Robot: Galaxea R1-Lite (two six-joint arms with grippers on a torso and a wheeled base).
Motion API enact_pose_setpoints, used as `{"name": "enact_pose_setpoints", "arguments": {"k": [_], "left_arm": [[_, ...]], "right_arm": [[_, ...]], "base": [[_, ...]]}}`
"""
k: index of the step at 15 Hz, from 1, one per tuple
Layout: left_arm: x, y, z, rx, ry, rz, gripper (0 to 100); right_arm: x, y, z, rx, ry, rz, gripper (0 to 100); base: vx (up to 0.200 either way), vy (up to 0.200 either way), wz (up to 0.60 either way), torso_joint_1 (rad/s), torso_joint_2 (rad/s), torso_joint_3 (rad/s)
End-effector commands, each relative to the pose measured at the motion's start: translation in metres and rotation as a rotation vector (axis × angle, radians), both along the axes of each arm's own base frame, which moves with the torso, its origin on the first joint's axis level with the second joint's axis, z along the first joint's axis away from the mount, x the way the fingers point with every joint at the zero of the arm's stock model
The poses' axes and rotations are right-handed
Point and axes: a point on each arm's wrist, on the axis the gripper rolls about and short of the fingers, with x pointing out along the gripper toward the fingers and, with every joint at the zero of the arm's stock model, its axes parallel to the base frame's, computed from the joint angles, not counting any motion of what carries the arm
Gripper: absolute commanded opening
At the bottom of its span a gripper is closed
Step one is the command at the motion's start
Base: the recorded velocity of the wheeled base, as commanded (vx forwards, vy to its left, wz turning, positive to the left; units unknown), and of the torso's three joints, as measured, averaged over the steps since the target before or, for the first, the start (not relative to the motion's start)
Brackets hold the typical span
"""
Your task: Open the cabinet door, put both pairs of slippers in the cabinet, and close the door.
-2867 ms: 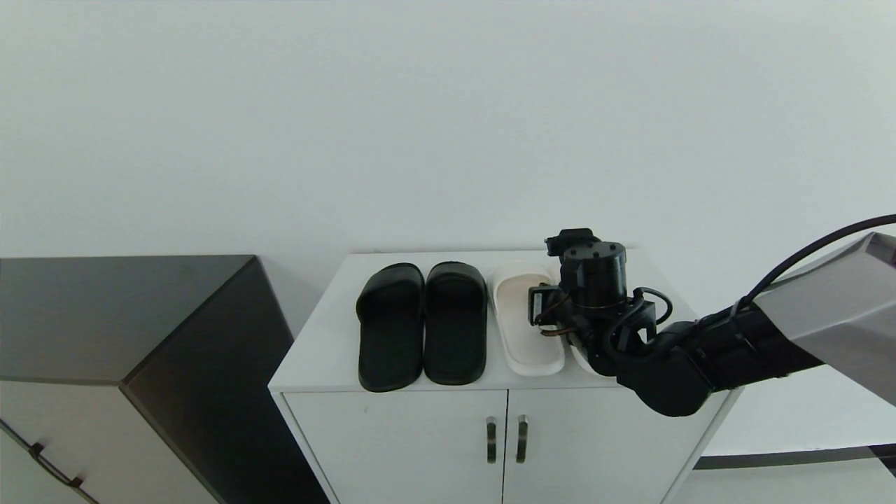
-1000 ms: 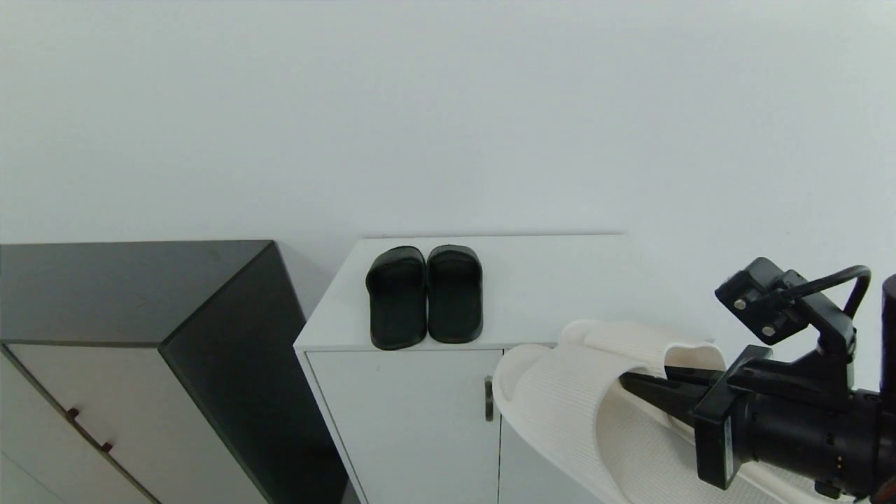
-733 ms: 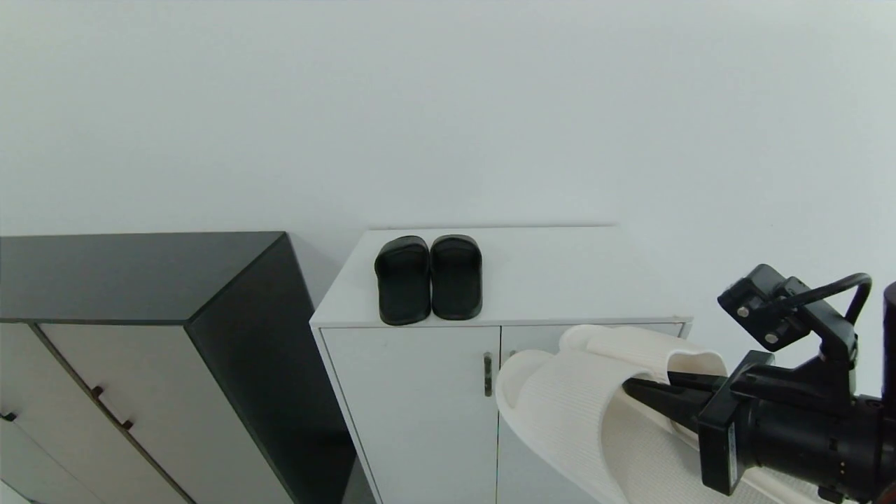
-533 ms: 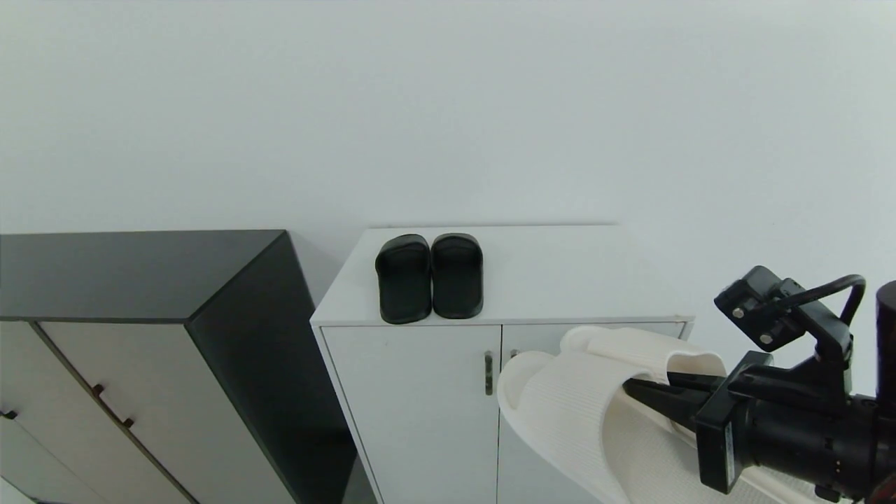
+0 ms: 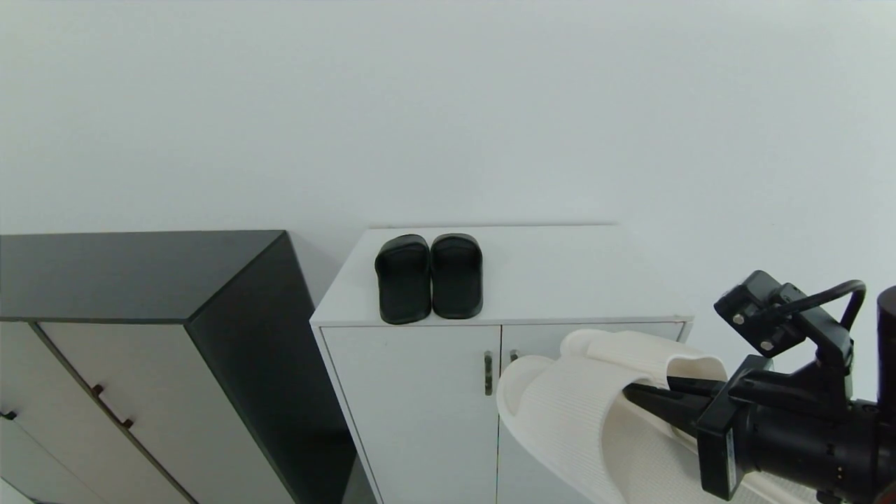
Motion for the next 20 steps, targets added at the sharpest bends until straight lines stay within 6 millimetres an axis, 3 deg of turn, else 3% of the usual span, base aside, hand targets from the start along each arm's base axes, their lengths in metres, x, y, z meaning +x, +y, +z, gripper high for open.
{"name": "enact_pose_setpoints", "arguments": {"k": [1, 5, 14, 15, 20], "left_arm": [[0.0, 0.0, 0.0, -0.001, 0.0, 0.0, 0], [0.0001, 0.0, 0.0, -0.001, 0.001, -0.001, 0], [0.0001, 0.0, 0.0002, 0.005, 0.0, 0.004, 0], [0.0001, 0.0001, 0.0002, 0.002, 0.0, 0.002, 100], [0.0001, 0.0, 0.0002, 0.002, 0.0, 0.004, 100]], "right_arm": [[0.0004, 0.0006, -0.0008, -0.003, 0.003, 0.001, 0], [-0.0003, 0.0003, -0.0031, -0.006, 0.012, 0.014, 0], [-0.002, -0.0015, -0.0055, -0.012, 0.015, 0.015, 0], [-0.002, -0.0015, -0.0055, -0.012, 0.015, 0.015, 0], [-0.0022, -0.0017, -0.0075, -0.02, 0.018, 0.016, 0]], "base": [[0.0, 0.0, 0.0, 0.0, 0.0, 0.0], [0.0, 0.0, 0.0, -0.055, 0.13, 0.071], [0.0, 0.0, 0.0, -0.213, 0.52, 0.306], [0.0, 0.0, 0.0, -0.198, 0.51, 0.315], [0.0, 0.0, 0.0, -0.179, 0.5, 0.318]]}}
